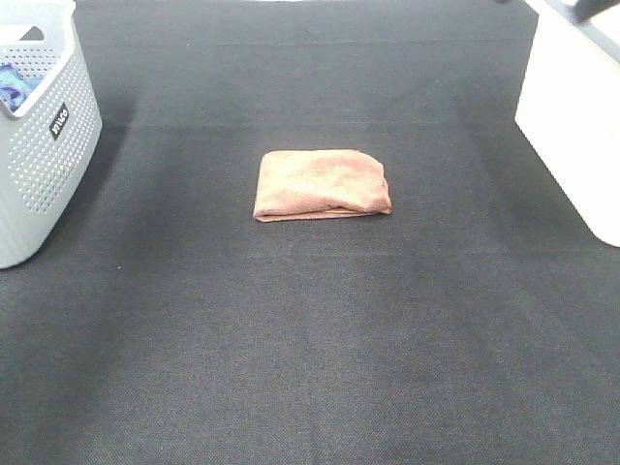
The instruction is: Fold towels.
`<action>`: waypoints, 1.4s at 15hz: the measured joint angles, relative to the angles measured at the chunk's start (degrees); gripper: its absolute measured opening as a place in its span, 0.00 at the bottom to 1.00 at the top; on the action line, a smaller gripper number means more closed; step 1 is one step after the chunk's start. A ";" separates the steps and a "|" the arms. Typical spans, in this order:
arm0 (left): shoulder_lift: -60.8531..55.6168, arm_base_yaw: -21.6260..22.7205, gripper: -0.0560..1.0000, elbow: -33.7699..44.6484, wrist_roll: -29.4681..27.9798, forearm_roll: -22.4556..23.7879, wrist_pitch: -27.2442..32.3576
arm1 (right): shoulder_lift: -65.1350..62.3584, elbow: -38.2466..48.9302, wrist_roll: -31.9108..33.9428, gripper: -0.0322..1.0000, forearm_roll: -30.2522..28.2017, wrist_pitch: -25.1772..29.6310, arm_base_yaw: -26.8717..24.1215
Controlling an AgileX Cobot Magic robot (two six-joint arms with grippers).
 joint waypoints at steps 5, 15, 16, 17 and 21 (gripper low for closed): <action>-24.64 0.00 0.72 28.25 -2.35 2.75 0.17 | -22.98 22.52 0.00 0.84 -1.89 0.11 0.00; -78.55 0.00 0.72 71.51 2.06 1.78 -0.74 | -68.58 56.84 0.00 0.84 -6.65 -2.46 0.00; -81.93 0.00 0.72 72.82 3.21 1.78 -1.78 | -71.33 59.01 0.00 0.84 -6.99 -3.09 0.00; -83.94 0.00 0.72 73.97 3.95 1.78 -2.92 | -74.20 61.25 0.00 0.84 -7.68 -4.01 0.00; -86.40 0.00 0.72 80.04 7.10 -0.92 -7.96 | -77.69 65.78 0.06 0.84 -9.91 -7.68 0.00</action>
